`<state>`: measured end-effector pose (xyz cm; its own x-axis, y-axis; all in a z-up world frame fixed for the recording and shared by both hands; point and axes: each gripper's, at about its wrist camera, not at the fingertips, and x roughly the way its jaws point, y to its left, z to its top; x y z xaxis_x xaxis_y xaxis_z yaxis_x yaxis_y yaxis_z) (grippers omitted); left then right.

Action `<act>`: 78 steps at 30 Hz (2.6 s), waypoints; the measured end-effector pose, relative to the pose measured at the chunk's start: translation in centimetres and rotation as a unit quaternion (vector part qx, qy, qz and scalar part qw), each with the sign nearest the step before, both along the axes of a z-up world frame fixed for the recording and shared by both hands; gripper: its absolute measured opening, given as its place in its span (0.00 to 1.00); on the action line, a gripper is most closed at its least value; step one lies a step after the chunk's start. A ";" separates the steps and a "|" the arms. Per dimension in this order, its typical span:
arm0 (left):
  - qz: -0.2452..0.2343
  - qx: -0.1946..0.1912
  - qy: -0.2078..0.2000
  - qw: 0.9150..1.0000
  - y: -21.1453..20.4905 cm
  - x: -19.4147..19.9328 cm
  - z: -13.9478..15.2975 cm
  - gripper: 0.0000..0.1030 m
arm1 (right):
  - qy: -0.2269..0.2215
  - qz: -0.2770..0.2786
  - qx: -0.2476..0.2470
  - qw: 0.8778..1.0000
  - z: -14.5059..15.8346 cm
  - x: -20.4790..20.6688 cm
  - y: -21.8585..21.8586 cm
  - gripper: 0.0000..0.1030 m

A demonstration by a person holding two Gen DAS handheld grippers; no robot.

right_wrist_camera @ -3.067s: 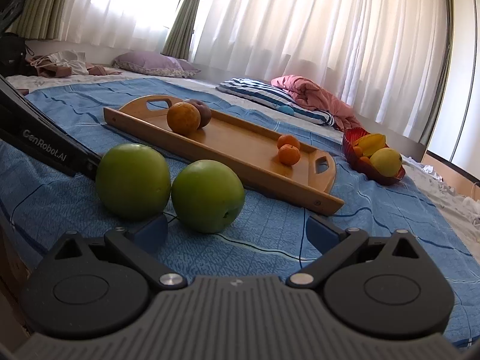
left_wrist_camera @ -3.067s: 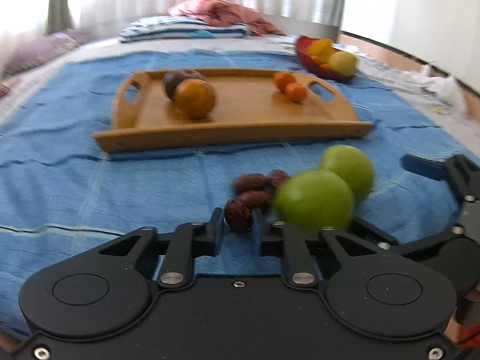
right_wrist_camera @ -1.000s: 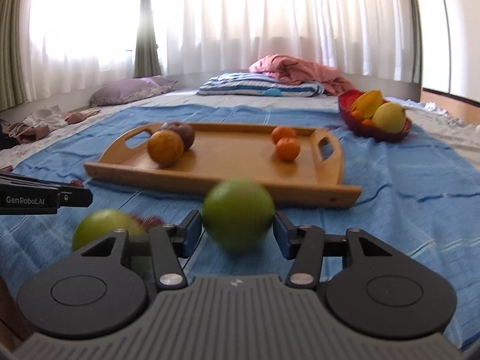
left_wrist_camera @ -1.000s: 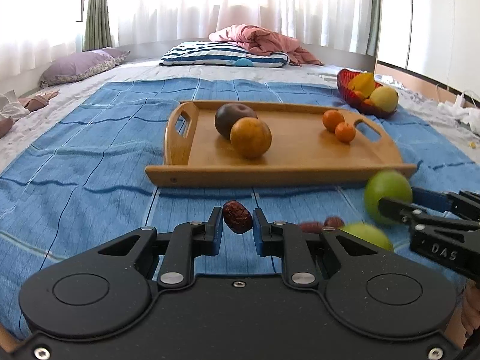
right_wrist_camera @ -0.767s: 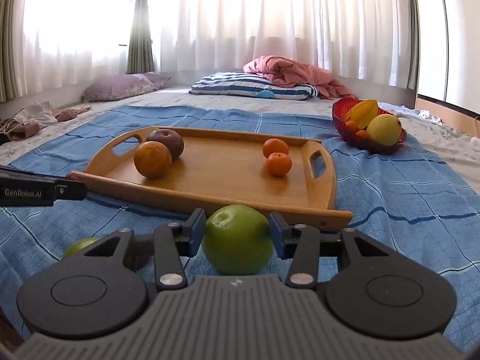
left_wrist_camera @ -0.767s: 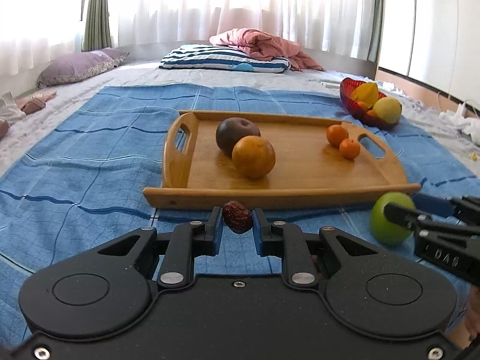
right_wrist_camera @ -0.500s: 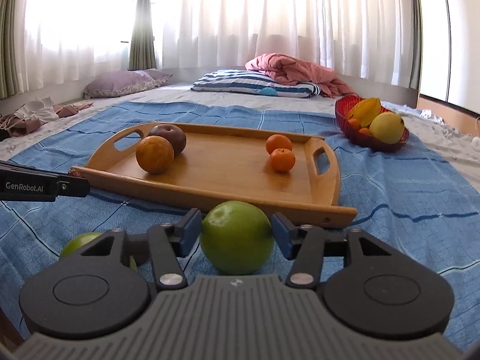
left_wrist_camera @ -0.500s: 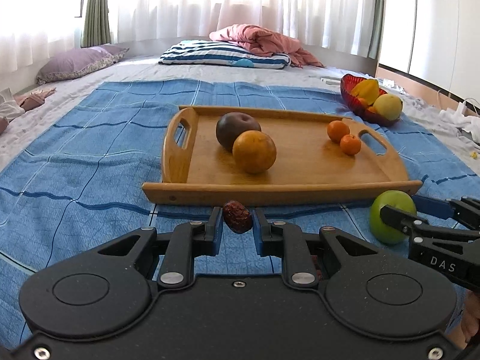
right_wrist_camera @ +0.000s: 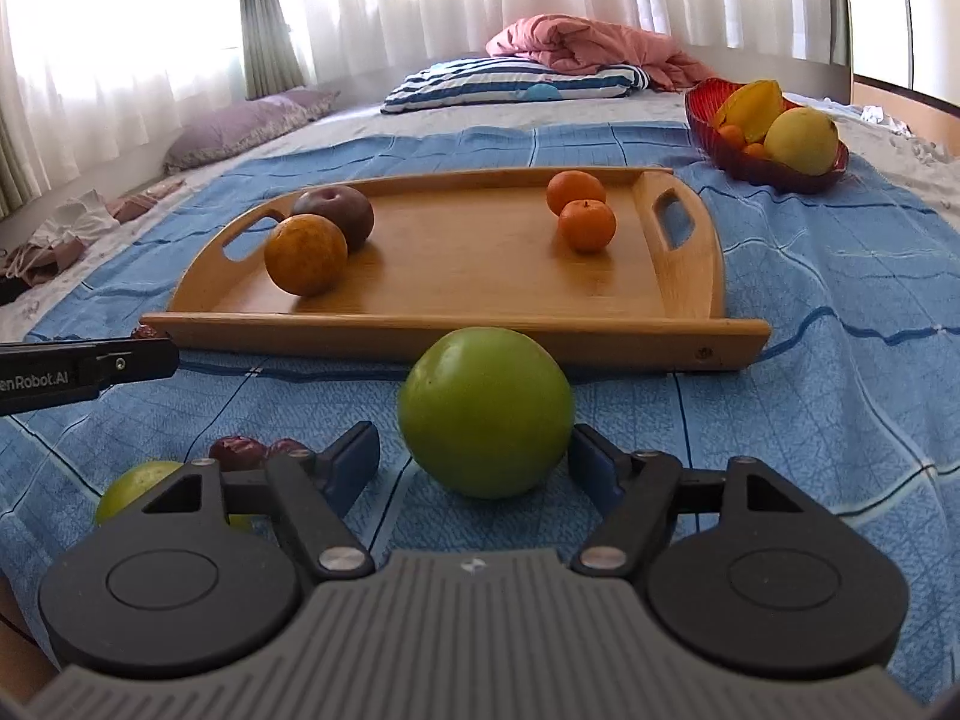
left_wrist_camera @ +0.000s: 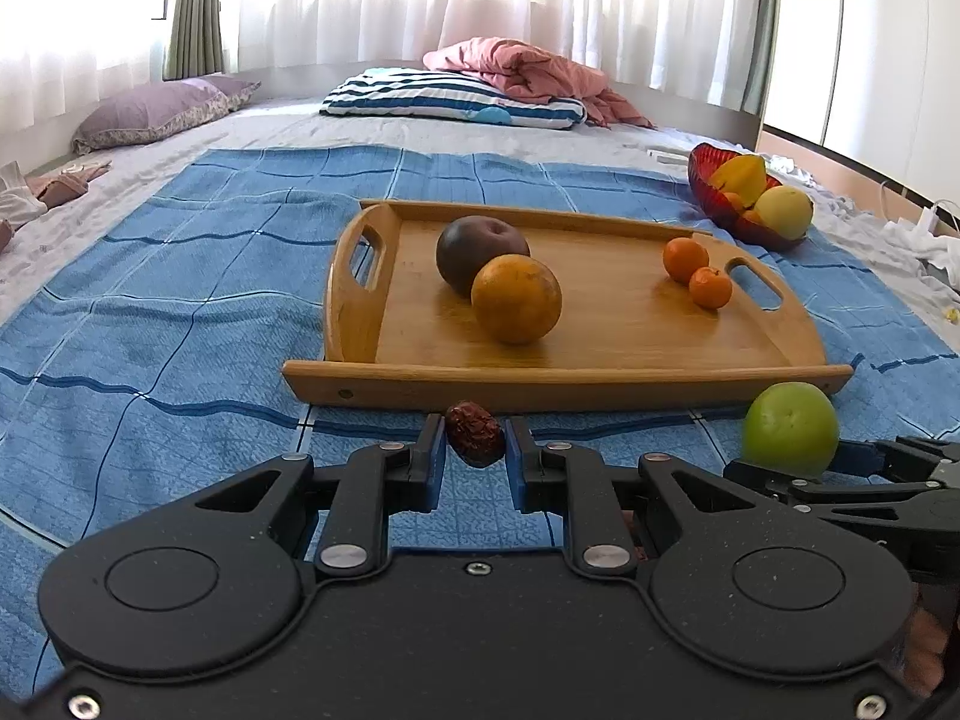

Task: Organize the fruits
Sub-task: 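Hold the date in the left gripper while the right gripper closes on the green apple, then carry the date with the left gripper while the right carries the green apple over the tray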

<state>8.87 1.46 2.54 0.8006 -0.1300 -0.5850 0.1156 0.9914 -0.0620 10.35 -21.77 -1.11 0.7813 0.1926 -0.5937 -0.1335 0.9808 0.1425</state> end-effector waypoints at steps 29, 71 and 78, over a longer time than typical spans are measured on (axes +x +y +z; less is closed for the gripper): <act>-0.004 -0.027 0.015 1.000 0.2 3.9 0.6 0.19 | -0.035 -0.017 0.022 0.999 3.3 0.0 -1.9 0.61; -0.008 -0.031 -0.014 0.999 -0.3 9.6 5.8 0.19 | -0.046 -0.026 0.025 0.998 7.6 5.7 -2.7 0.59; 0.000 -0.050 0.012 0.999 -0.6 15.8 8.0 0.19 | -0.007 -0.027 0.027 0.999 9.7 12.9 -3.8 0.59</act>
<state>24.67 0.82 10.51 0.7868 -0.1897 -0.5873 0.1137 0.9799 -0.1642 23.20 -25.57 8.54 0.7994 0.1818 -0.5727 -0.0829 0.9774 0.1945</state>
